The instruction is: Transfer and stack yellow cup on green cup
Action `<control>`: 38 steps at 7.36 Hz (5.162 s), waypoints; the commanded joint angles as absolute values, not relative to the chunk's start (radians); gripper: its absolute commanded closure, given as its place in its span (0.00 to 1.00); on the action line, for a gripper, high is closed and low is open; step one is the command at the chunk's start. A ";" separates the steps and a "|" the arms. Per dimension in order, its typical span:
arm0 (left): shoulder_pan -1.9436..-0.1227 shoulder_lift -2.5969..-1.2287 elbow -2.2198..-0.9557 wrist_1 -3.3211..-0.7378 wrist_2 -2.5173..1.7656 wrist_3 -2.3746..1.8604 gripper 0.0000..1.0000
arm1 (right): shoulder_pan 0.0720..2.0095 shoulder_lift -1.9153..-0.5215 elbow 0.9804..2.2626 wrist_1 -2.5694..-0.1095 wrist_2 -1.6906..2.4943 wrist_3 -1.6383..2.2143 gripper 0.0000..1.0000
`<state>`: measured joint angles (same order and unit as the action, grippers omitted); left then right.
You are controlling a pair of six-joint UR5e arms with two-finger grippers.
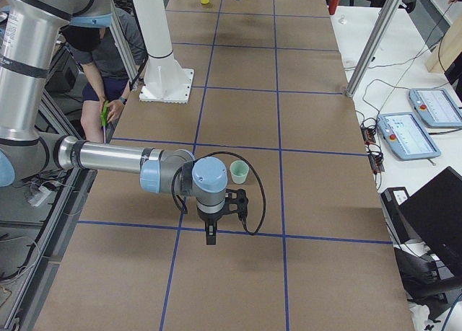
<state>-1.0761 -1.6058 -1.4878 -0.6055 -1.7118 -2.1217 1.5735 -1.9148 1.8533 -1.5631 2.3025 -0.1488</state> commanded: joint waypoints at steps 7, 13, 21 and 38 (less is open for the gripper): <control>-1.058 -1.612 -1.243 -0.744 -2.063 -2.351 0.00 | 1.574 -1.916 1.853 -1.506 2.304 -0.150 0.01; -1.051 -1.534 -1.120 -0.888 -2.166 -2.448 0.00 | 1.574 -1.919 1.853 -1.491 2.309 -0.152 0.00; -1.042 -1.491 -1.051 -0.888 -2.328 -2.442 0.00 | 1.574 -1.919 1.853 -1.493 2.318 -0.153 0.00; -1.029 -1.436 -1.107 -0.844 -2.264 -2.359 1.00 | 1.572 -1.919 1.850 -1.497 2.319 -0.153 0.00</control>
<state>-1.0288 -1.4469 -1.0737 -0.8769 -2.3067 -2.3704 1.5725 -1.9190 1.8500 -1.4972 2.3193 -0.1534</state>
